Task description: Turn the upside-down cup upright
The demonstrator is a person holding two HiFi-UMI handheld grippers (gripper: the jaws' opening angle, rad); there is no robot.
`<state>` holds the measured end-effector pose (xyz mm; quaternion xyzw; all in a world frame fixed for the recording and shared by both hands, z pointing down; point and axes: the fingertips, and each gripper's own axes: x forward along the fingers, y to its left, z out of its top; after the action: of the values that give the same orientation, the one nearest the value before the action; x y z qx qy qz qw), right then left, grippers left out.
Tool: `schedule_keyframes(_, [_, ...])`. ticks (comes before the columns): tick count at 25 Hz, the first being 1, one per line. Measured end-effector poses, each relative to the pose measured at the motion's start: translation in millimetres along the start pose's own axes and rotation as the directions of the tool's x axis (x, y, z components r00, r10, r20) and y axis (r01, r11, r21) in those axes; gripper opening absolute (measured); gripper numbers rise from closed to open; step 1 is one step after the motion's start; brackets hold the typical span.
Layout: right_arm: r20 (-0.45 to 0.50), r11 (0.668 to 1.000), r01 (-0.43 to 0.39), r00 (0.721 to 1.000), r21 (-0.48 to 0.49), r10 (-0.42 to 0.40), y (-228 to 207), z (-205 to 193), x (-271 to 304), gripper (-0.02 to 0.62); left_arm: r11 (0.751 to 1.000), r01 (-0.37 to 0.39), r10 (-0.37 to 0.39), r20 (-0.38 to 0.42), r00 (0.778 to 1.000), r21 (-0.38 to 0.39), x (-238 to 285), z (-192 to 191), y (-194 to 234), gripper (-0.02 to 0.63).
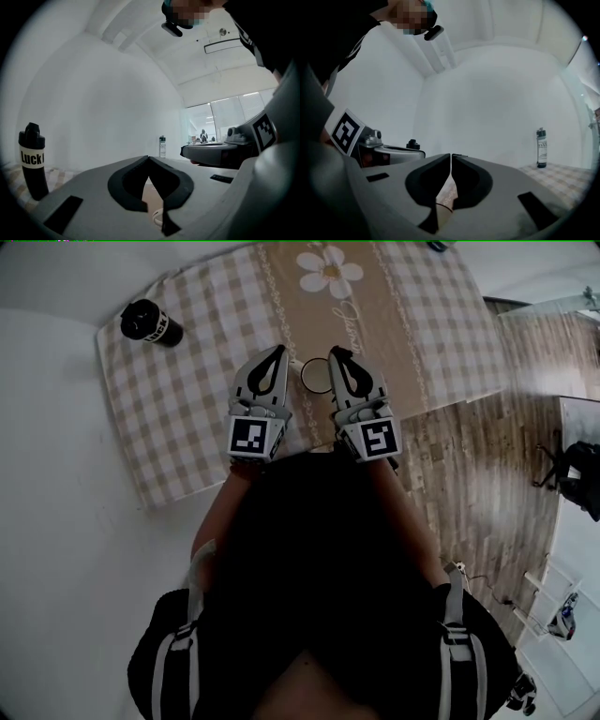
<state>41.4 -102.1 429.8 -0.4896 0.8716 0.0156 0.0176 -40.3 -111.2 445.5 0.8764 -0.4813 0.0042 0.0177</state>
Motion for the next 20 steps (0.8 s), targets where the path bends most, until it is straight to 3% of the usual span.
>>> schedule_keyframes(20, [-0.094, 1.0, 0.0, 0.996, -0.03, -0.003, 6, -21, 10, -0.002, 0.995, 0.091, -0.089, -0.038, 0.995, 0.034, 11, -11, -21, 0.0])
